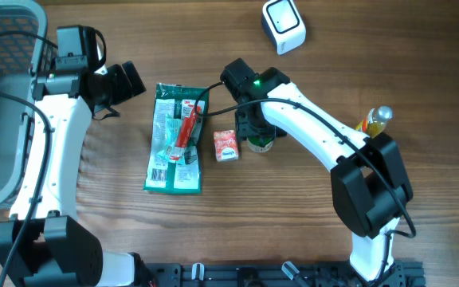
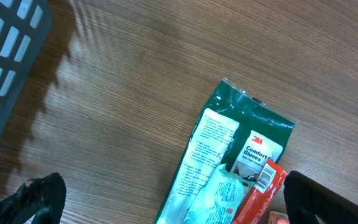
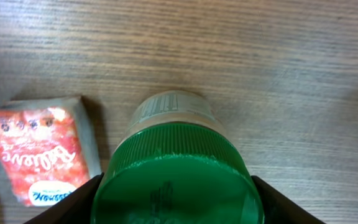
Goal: Scan the item barcode
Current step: 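Move the right gripper to the green-lidded tub and grasp it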
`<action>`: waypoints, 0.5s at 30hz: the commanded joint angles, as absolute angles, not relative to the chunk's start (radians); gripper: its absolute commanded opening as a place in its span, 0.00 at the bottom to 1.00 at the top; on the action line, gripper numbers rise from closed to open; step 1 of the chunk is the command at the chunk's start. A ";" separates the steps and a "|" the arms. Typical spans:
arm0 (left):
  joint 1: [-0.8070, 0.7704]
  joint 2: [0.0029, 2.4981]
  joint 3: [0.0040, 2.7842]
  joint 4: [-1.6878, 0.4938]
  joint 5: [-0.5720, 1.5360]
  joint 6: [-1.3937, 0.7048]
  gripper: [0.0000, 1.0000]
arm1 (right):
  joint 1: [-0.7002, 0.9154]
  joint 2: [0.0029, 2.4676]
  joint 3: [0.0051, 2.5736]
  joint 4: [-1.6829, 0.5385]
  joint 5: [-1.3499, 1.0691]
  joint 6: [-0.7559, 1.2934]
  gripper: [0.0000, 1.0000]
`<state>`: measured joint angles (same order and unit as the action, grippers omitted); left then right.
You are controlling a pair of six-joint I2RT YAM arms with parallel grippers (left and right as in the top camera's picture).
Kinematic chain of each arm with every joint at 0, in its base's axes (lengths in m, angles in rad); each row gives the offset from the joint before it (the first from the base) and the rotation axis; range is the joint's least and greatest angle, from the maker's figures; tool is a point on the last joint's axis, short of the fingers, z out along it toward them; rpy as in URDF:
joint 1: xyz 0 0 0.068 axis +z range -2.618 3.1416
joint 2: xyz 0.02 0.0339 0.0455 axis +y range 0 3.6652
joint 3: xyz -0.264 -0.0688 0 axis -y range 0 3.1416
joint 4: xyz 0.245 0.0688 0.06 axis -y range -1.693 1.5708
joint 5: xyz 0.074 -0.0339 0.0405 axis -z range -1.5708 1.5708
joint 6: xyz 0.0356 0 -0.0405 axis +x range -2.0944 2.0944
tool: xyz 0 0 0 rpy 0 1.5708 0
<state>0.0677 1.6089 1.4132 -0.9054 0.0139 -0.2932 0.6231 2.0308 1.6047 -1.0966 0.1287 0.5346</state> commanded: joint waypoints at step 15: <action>0.070 1.600 1.424 -0.903 0.022 -0.292 1.00 | 0.623 2.038 1.599 -1.020 0.205 0.461 1.00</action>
<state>0.0677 1.6089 1.4132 -0.9054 0.0143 -0.2932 0.6231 2.0308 1.6047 -1.0290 0.1856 0.4248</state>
